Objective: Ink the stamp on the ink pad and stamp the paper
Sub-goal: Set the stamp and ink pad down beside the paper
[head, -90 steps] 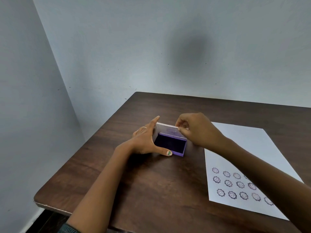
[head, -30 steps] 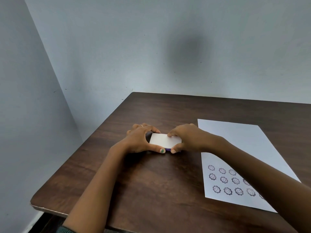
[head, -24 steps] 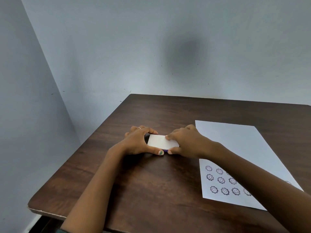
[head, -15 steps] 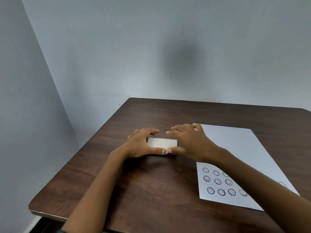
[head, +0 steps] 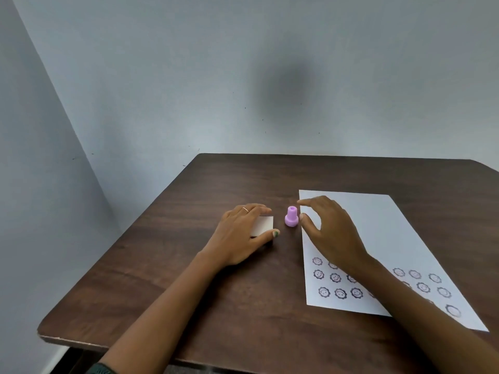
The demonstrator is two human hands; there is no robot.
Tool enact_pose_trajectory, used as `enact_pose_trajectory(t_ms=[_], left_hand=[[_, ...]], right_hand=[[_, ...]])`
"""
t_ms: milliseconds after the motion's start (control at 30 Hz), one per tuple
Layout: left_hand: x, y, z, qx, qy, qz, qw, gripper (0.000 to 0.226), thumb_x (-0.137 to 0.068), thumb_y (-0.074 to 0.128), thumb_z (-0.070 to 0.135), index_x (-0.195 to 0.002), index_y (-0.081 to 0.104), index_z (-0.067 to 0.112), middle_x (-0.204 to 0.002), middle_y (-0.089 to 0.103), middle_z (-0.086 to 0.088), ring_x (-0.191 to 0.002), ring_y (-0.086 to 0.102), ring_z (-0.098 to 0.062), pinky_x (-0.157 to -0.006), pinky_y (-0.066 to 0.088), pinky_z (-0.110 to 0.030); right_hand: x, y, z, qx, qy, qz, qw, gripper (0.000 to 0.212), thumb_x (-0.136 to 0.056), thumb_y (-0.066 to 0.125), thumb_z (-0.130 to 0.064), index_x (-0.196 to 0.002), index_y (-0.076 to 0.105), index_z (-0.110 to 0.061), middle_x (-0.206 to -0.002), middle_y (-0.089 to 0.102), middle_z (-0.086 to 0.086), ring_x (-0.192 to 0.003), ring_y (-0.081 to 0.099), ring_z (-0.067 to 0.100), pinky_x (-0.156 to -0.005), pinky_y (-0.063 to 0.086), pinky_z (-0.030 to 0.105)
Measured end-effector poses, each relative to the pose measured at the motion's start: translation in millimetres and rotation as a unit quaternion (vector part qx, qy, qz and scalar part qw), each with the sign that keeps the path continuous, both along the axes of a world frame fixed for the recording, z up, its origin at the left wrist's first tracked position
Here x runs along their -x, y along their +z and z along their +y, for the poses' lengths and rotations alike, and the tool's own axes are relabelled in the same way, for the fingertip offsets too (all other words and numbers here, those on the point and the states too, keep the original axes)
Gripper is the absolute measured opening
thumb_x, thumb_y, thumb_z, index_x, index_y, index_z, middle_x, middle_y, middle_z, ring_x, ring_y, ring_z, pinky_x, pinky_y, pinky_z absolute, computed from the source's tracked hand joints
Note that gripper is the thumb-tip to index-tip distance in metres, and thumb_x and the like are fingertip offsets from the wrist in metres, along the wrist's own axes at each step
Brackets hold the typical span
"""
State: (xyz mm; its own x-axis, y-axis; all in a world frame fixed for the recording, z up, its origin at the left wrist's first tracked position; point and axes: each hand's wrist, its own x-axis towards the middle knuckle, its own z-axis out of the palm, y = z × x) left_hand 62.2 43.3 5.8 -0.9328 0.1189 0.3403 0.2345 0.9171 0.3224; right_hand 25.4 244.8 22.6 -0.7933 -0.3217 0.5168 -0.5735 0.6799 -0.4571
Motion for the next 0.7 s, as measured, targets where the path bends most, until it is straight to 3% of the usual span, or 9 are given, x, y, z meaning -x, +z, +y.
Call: enact_pose_trajectory(t_ms=[233,367,500,700], left_hand=[[-3,0,3,0.032,0.014,-0.003,0.999,0.052,-0.09,0.039,0.061,-0.133,0.045,0.031,-0.137,0.049,0.012,-0.125,0.041,-0.007,-0.104,0.025,-0.026],[-3,-1,5,0.024,0.013,-0.006,1.0,0.058,-0.085,0.028,0.067,-0.133,0.043,0.037,-0.136,0.047,0.021,-0.125,0.037,0.002,-0.103,0.019,-0.018],[-2,0,5,-0.002,0.015,-0.014,1.0,0.054,-0.087,0.038,0.064,-0.131,0.048,0.035,-0.133,0.049,0.022,-0.125,0.041,0.001,-0.105,0.028,-0.026],[-4,3,8,-0.036,0.022,-0.01,0.999,0.053,-0.083,0.053,0.056,-0.127,0.057,0.026,-0.133,0.055,0.014,-0.127,0.045,-0.006,-0.106,0.028,-0.027]], right_hand=[[-6,0,2,0.019,0.004,-0.049,0.999,0.037,-0.087,0.057,-0.026,-0.122,0.053,-0.017,-0.13,0.057,0.003,-0.116,0.052,0.018,-0.095,0.032,0.021],[-10,-4,5,0.02,0.008,-0.052,0.998,0.038,-0.083,0.062,-0.029,-0.12,0.052,-0.026,-0.122,0.059,-0.006,-0.105,0.051,0.006,-0.09,0.032,0.018],[-8,-5,0,0.009,0.013,-0.057,0.998,0.037,-0.079,0.055,-0.031,-0.116,0.052,-0.03,-0.114,0.059,-0.012,-0.102,0.051,0.004,-0.088,0.033,0.015],[-6,-6,-1,-0.03,-0.031,-0.12,0.992,0.046,-0.074,0.061,-0.023,-0.12,0.054,-0.019,-0.124,0.06,0.001,-0.111,0.056,0.017,-0.092,0.037,0.029]])
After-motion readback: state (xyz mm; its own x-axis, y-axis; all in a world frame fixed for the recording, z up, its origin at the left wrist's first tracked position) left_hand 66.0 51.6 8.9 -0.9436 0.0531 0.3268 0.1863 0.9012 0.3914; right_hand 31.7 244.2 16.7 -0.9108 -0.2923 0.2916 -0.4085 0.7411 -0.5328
